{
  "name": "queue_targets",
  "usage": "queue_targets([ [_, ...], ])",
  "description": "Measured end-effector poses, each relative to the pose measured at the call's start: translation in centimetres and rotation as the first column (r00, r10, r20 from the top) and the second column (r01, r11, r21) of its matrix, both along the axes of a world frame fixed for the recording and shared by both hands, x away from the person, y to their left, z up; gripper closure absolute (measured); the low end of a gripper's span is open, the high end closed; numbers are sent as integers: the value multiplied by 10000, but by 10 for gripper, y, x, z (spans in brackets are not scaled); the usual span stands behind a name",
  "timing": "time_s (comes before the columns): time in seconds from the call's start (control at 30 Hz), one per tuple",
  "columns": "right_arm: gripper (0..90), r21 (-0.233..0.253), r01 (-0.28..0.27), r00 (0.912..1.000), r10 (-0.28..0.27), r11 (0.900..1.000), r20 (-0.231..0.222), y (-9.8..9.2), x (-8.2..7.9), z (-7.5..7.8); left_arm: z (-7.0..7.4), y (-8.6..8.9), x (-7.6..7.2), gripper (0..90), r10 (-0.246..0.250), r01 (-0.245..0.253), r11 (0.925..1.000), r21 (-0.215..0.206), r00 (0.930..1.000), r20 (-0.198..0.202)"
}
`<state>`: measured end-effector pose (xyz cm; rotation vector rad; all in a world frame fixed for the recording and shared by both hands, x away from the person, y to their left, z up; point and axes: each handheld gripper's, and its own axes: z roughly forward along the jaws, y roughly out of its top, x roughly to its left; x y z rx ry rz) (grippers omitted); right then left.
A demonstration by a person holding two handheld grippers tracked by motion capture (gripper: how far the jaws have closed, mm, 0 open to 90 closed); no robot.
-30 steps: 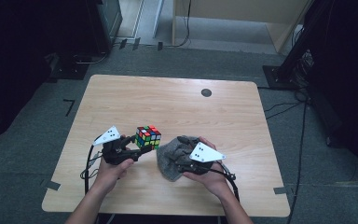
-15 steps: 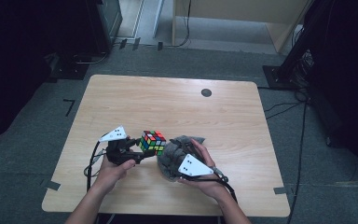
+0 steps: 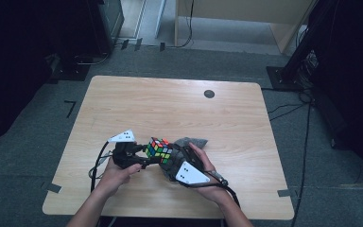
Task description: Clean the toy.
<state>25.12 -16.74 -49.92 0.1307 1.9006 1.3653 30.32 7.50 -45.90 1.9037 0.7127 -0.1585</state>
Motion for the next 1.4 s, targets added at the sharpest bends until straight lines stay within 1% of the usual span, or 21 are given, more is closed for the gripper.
queue_targets([
  [0.13,309,-358,85,9995,-74,9993,307,2,-2,-1,0,-3,-1,343,67,-67,9999,132,10000,-6],
  [0.17,335,-404,115,9994,-101,9991,345,2,-2,-1,0,-2,0,341,106,-106,9999,109,9999,-19],
  [0.23,336,-414,118,9995,-107,9991,282,2,-2,0,0,-2,0,337,117,-117,9999,74,9999,12],
  [0.4,338,-610,317,9995,-317,9976,4,0,-1,1,6,3,-3,285,305,-292,9992,-270,9983,492],
  [0.47,338,-522,426,9990,-431,9977,-90,-3,1,2,8,5,-4,281,383,-351,9984,-440,9966,724],
  [0.57,341,-400,850,9954,-866,9956,-413,-10,5,4,10,9,-5,255,545,-481,9972,-575,9918,1154],
  [0.67,341,-161,1331,9854,-1340,9910,-1046,-20,12,5,10,12,-6,224,633,-561,9970,-526,9871,1472],
  [0.73,341,162,1498,9776,-1456,9886,-1520,-27,15,8,9,12,-7,213,596,-541,9978,-371,9839,1685],
  [0.8,341,782,1588,9679,-1395,9842,-2091,-33,17,13,7,11,-8,213,568,-546,9984,-166,9791,1952],
  [0.83,341,1041,1627,9620,-1342,9812,-2379,-35,17,16,6,10,-9,212,579,-576,9983,-74,9769,2059],
  [0.93,341,1566,1660,9440,-1110,9736,-3108,-40,17,24,2,4,-13,213,517,-629,9974,348,9643,2598],
  [1.0,341,1853,1660,9266,-889,9686,-3654,-41,16,29,0,-1,-17,214,496,-726,9953,648,9515,3037],
  [1.03,341,2007,1622,9172,-726,9661,-3918,-41,16,32,-1,-3,-18,218,436,-710,9946,757,9480,3154],
  [1.07,341,2155,1600,9035,-550,9633,-4252,-42,16,34,-2,-5,-19,218,356,-673,9939,877,9458,3227],
  [1.13,342,2413,1590,8614,-151,9573,-5078,-42,15,41,-4,-8,-21,219,226,-635,9920,1086,9392,3427],
  [1.17,341,2464,1592,8429,-17,9560,-5380,-42,15,44,-5,-9,-22,219,165,-619,9911,1181,9360,3515],
  [1.2,341,2484,1587,8274,85,9556,-5615,-42,15,46,-5,-11,-23,218,131,-612,9906,1227,9330,3595],
  [1.23,341,2491,1604,8144,146,9551,-5801,-41,15,48,-5,-12,-24,217,115,-613,9903,1247,9305,3661],
  [1.3,341,2486,1655,7987,182,9544,-6015,-39,14,50,-6,-13,-25,216,125,-677,9892,1302,9228,3850],
  [1.33,341,2489,1670,7928,201,9540,-6091,-38,14,51,-7,-14,-26,216,126,-705,9886,1329,9191,3938],
  [1.4,341,2521,1712,7789,259,9524,-6267,-35,14,52,-8,-15,-28,216,99,-786,9861,1464,9073,4205],
])
